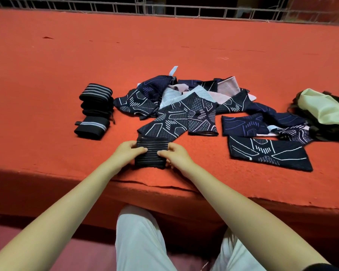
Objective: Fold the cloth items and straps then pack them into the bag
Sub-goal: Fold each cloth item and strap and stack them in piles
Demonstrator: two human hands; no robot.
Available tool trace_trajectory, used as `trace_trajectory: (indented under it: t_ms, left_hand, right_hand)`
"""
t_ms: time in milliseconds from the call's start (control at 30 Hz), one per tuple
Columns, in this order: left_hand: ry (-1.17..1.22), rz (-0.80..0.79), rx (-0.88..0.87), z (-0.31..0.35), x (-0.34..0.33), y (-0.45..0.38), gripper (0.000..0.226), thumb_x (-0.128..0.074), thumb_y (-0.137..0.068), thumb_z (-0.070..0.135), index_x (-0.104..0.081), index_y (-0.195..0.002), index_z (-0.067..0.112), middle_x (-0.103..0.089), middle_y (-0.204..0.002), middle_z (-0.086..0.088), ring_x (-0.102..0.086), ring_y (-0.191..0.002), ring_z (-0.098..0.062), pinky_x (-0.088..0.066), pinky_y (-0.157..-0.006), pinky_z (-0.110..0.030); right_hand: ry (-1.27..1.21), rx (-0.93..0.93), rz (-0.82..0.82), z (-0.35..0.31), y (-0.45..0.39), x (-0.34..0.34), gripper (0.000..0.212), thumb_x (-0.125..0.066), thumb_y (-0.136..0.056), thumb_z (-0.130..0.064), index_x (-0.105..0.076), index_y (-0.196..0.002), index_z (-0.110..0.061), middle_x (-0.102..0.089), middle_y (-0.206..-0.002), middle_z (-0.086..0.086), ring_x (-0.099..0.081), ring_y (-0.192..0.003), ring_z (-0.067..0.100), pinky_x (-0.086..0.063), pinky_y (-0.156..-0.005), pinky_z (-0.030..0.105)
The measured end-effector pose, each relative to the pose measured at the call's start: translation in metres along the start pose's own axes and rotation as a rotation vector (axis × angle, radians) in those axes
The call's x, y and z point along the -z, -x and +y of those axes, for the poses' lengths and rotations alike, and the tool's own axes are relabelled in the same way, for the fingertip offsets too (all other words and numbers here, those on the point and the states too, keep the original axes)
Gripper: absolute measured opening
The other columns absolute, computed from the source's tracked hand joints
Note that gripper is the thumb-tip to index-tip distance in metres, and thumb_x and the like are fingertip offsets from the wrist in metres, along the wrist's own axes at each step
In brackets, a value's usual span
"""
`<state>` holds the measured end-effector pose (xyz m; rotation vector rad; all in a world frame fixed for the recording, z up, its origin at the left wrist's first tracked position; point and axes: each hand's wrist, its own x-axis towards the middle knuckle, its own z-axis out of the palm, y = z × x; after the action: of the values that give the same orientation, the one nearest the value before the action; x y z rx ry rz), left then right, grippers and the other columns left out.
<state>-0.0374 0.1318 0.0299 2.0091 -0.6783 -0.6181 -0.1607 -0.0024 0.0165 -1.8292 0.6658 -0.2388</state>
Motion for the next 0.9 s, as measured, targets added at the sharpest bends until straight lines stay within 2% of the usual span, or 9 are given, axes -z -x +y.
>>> trace_trajectory:
  t_ms: [33,100,200,267,367,467,533,667,900]
  left_hand:
    - [0.063,-0.032,-0.004,0.004,0.000,0.001,0.017,-0.061,-0.088,0.016,-0.066,-0.104,0.017,-0.068,-0.092,0.002,-0.062,-0.085,-0.016,-0.045,-0.064,-0.024]
    - [0.147,-0.066,-0.025,0.010,0.002,0.000,0.020,-0.058,-0.087,0.008,-0.064,-0.106,0.015,-0.068,-0.098,-0.002,-0.063,-0.089,-0.018,-0.049,-0.077,-0.030]
    - [0.156,0.044,-0.085,0.017,0.012,-0.005,0.022,-0.058,-0.086,0.002,-0.062,-0.106,0.009,-0.066,-0.102,-0.008,-0.060,-0.091,-0.019,-0.047,-0.090,-0.036]
    - [0.136,0.145,-0.103,0.019,0.022,-0.008,0.021,-0.060,-0.085,0.002,-0.061,-0.106,0.008,-0.065,-0.099,-0.008,-0.059,-0.086,-0.018,-0.050,-0.081,-0.030]
    - [0.154,0.209,-0.059,0.015,0.038,-0.016,0.016,-0.058,-0.086,0.002,-0.059,-0.098,0.012,-0.062,-0.091,-0.008,-0.059,-0.071,-0.016,-0.055,-0.055,-0.024]
    - [0.009,0.268,-0.050,0.010,0.063,-0.031,0.010,-0.059,-0.085,0.010,-0.060,-0.091,0.018,-0.064,-0.091,-0.007,-0.061,-0.073,-0.020,-0.055,-0.065,-0.033]
    - [-0.142,0.351,-0.058,0.011,0.082,-0.043,0.009,-0.059,-0.085,0.018,-0.062,-0.094,0.018,-0.064,-0.090,-0.004,-0.059,-0.080,-0.021,-0.047,-0.072,-0.032]
    - [-0.339,0.480,-0.064,0.009,0.111,-0.062,0.016,-0.056,-0.088,0.022,-0.066,-0.096,0.011,-0.059,-0.087,-0.003,-0.053,-0.085,-0.023,-0.031,-0.067,-0.029]
    - [-0.370,0.548,0.033,-0.033,0.143,-0.086,0.015,-0.050,-0.087,0.021,-0.062,-0.083,0.014,-0.066,-0.087,-0.013,-0.060,-0.087,-0.034,-0.033,-0.064,-0.032]
  right_hand:
    - [-0.075,-0.002,-0.002,-0.003,0.001,0.002,0.014,-0.061,-0.088,-0.016,-0.061,-0.099,-0.008,-0.058,-0.066,-0.001,-0.053,-0.046,0.011,-0.037,-0.040,0.021]
    - [-0.173,0.013,-0.019,-0.009,-0.001,0.002,0.014,-0.058,-0.091,-0.013,-0.058,-0.104,-0.010,-0.059,-0.067,-0.001,-0.053,-0.042,0.007,-0.033,-0.037,0.017]
    - [-0.240,0.048,-0.045,-0.022,-0.010,-0.002,0.011,-0.056,-0.093,-0.013,-0.055,-0.103,-0.009,-0.058,-0.068,0.000,-0.053,-0.039,0.004,-0.031,-0.035,0.016]
    - [-0.239,0.052,-0.054,-0.031,-0.019,-0.009,0.013,-0.056,-0.093,-0.015,-0.054,-0.103,-0.006,-0.057,-0.071,0.003,-0.053,-0.039,0.005,-0.032,-0.035,0.016]
    - [-0.195,0.056,-0.104,-0.045,-0.032,-0.024,0.006,-0.053,-0.095,-0.014,-0.051,-0.091,-0.010,-0.056,-0.074,0.005,-0.053,-0.038,0.004,-0.032,-0.034,0.015]
    - [-0.120,0.055,-0.159,-0.059,-0.053,-0.038,0.019,-0.050,-0.095,-0.010,-0.048,-0.078,-0.016,-0.054,-0.068,0.002,-0.053,-0.036,0.003,-0.033,-0.034,0.015]
    - [-0.107,0.047,-0.162,-0.073,-0.070,-0.047,0.022,-0.050,-0.095,-0.008,-0.047,-0.075,-0.016,-0.052,-0.063,0.002,-0.052,-0.035,0.002,-0.034,-0.034,0.015]
    - [-0.110,0.046,-0.129,-0.097,-0.107,-0.072,0.025,-0.052,-0.092,-0.008,-0.047,-0.068,-0.014,-0.051,-0.047,0.001,-0.051,-0.037,0.007,-0.034,-0.034,0.017]
    - [-0.071,-0.005,-0.152,-0.111,-0.148,-0.128,0.027,-0.056,-0.090,-0.011,-0.048,-0.064,-0.014,-0.052,-0.051,0.004,-0.054,-0.046,0.017,-0.041,-0.041,0.022]
